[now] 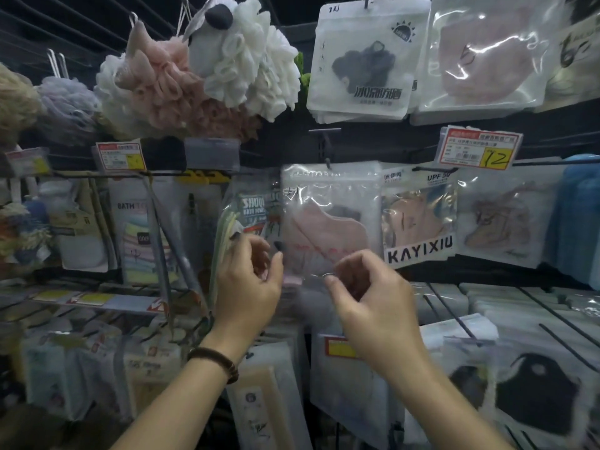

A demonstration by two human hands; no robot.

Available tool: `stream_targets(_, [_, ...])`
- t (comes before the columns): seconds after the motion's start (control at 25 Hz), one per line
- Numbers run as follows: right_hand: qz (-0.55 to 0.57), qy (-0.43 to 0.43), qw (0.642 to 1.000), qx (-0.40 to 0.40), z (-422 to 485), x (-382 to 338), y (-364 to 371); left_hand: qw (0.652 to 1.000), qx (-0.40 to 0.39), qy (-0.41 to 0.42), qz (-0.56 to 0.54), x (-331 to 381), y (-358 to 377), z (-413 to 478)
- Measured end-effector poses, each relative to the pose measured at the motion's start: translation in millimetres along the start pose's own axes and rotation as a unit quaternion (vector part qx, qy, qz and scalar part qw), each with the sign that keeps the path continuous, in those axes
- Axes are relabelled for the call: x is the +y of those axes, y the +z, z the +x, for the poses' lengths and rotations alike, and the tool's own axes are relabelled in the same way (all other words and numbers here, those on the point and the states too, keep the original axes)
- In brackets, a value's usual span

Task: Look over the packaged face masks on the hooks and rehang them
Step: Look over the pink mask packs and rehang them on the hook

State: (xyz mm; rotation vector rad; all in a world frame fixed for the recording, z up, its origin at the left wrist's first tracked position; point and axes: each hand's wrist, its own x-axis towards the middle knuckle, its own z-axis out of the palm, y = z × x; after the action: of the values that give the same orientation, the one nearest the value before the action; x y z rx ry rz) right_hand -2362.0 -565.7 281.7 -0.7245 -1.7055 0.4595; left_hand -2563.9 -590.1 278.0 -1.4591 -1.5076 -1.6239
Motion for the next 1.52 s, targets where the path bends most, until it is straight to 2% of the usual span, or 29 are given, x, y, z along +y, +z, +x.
stream_targets(0.16, [0.061, 0.102, 0.987, -0.105, -60, 2, 30, 0.988, -0.087, 0.077, 0.099, -53, -3, -50])
stream_targets(0.28, [0.072, 0.208, 0.953, -0.209, -75, 17, 62, 0.967, -0.157, 0.105, 0.173, -81, 2, -53])
stream_targets(0.36, [0.075, 0.251, 0.935, -0.239, -76, 20, 76, 0.954, -0.201, 0.130, 0.179, -85, 4, -44])
stream_targets(0.56, [0.094, 0.263, 0.934, -0.222, -69, 17, 91, 0.948, -0.251, 0.129, 0.147, -75, 6, -12])
stream_targets(0.72, [0.109, 0.277, 0.928, -0.223, -72, 13, 94, 0.921, -0.335, 0.088, 0.177, -76, 8, 2])
stream_targets(1.0, [0.118, 0.292, 0.922, -0.226, -76, 9, 90, 0.878, -0.412, 0.156, 0.190, -77, 2, 16])
stream_targets(1.2, [0.124, 0.297, 0.923, -0.213, -77, 8, 92, 0.853, -0.402, 0.233, 0.237, -84, 2, 18])
stream_targets(1.4, [0.128, 0.297, 0.924, -0.205, -78, 7, 90, 0.871, -0.351, 0.242, 0.243, -88, 5, 10])
stream_targets(1.52, [0.124, 0.297, 0.925, -0.201, -78, 8, 87, 0.876, -0.363, 0.232, 0.220, -90, 7, 5])
